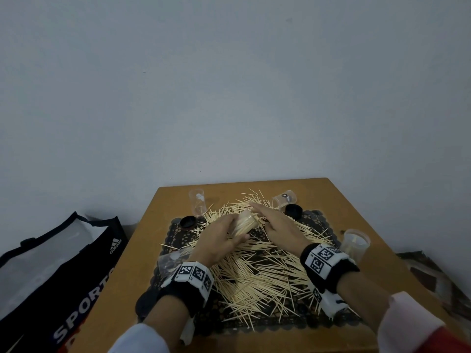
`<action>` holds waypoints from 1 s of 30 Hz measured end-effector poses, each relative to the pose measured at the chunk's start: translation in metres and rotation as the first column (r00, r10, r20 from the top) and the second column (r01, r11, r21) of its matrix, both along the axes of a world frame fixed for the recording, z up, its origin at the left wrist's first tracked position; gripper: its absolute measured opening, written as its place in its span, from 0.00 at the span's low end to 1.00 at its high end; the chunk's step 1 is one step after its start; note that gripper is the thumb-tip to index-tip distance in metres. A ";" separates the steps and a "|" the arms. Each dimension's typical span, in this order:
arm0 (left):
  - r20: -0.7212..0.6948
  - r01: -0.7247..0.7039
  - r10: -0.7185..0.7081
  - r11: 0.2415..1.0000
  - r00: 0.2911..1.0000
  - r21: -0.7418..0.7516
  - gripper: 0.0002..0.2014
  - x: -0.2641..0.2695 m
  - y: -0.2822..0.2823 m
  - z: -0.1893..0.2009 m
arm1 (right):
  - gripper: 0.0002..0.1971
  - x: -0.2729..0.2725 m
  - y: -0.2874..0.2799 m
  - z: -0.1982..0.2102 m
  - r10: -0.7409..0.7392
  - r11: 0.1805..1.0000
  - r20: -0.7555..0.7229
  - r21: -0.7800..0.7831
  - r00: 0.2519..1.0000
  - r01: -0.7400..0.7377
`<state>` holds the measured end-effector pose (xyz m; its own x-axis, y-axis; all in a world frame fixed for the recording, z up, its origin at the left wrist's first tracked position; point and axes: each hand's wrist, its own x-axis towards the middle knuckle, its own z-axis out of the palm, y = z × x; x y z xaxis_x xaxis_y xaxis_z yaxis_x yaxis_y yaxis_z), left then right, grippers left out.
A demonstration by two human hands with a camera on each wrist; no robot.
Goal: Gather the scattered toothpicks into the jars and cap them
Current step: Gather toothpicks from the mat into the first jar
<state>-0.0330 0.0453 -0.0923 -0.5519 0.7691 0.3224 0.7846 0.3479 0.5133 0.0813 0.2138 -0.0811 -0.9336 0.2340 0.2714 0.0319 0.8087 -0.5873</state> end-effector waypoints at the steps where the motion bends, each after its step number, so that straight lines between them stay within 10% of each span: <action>1: 0.000 0.002 -0.002 1.000 1.000 0.003 0.31 0.000 0.000 0.000 | 0.35 -0.001 0.001 -0.001 -0.008 1.000 -0.006 -0.003 1.000 0.008; 19: 0.032 0.095 -0.096 0.995 0.995 0.029 0.33 -0.001 -0.001 -0.002 | 0.07 -0.003 0.002 0.003 -0.049 0.997 -0.270 0.047 0.962 0.064; 30: 0.012 0.150 -0.150 0.988 0.989 -0.027 0.37 0.001 -0.001 -0.001 | 0.05 -0.003 0.004 0.002 0.004 0.999 -0.365 0.048 0.931 0.015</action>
<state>-0.0325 0.0442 -0.0928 -0.4325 0.8521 0.2946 0.8237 0.2406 0.5135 0.0783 0.2176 -0.0790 -0.7670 0.2166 0.6039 -0.1723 0.8372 -0.5191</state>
